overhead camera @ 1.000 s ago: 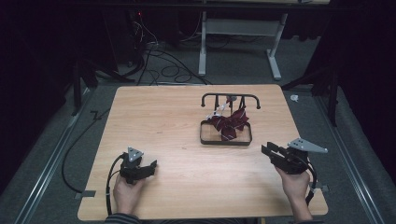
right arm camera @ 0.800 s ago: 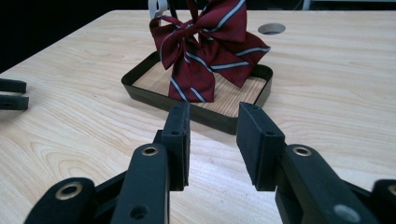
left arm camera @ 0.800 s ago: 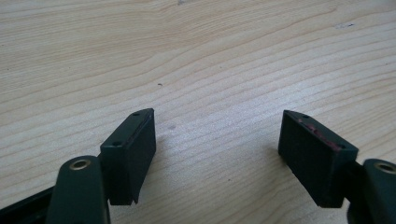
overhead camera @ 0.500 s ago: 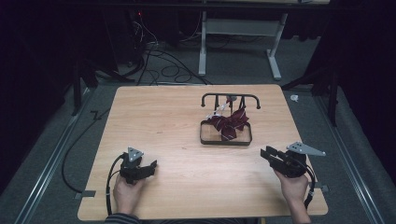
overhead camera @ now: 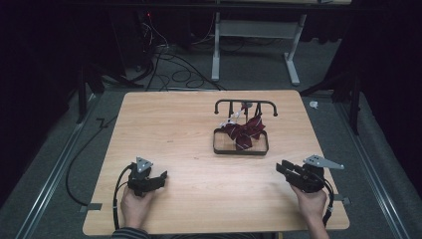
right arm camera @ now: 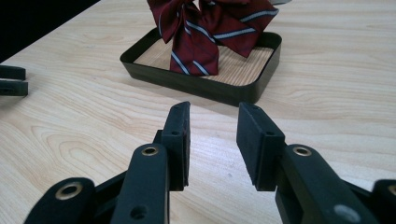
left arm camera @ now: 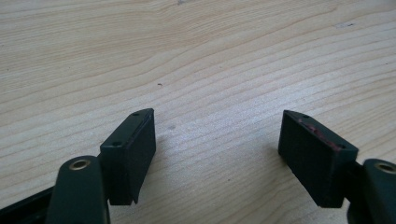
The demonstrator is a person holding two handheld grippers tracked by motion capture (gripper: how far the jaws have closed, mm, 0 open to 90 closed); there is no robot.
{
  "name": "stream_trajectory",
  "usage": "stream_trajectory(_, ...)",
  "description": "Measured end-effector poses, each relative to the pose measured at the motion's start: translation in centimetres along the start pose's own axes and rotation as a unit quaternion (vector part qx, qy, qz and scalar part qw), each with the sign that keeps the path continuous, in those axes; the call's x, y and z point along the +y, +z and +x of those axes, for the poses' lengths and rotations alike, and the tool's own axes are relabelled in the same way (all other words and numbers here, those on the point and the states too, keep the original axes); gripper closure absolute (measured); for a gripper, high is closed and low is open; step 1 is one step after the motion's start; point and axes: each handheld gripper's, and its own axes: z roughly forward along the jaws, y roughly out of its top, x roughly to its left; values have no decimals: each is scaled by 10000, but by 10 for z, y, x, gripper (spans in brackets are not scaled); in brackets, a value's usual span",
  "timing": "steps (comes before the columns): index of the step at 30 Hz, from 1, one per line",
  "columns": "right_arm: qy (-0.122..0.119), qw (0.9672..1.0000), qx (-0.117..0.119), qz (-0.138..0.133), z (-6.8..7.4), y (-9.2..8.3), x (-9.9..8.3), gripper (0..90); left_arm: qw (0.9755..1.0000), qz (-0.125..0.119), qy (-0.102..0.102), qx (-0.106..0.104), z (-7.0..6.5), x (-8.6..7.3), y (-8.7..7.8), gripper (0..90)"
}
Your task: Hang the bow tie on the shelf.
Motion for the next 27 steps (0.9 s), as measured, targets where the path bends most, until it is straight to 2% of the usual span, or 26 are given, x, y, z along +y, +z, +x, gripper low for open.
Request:
stream_trajectory(13, 63, 9998, 111, 158, 3, 11, -10, 667, 10000, 0, 4, 5, 0, 0, 0, 281)
stream_trajectory(27, -37, 9991, 224, 347, 14, 31, -14, 665, 10000, 0, 1, 1, 0, 0, 0, 280)
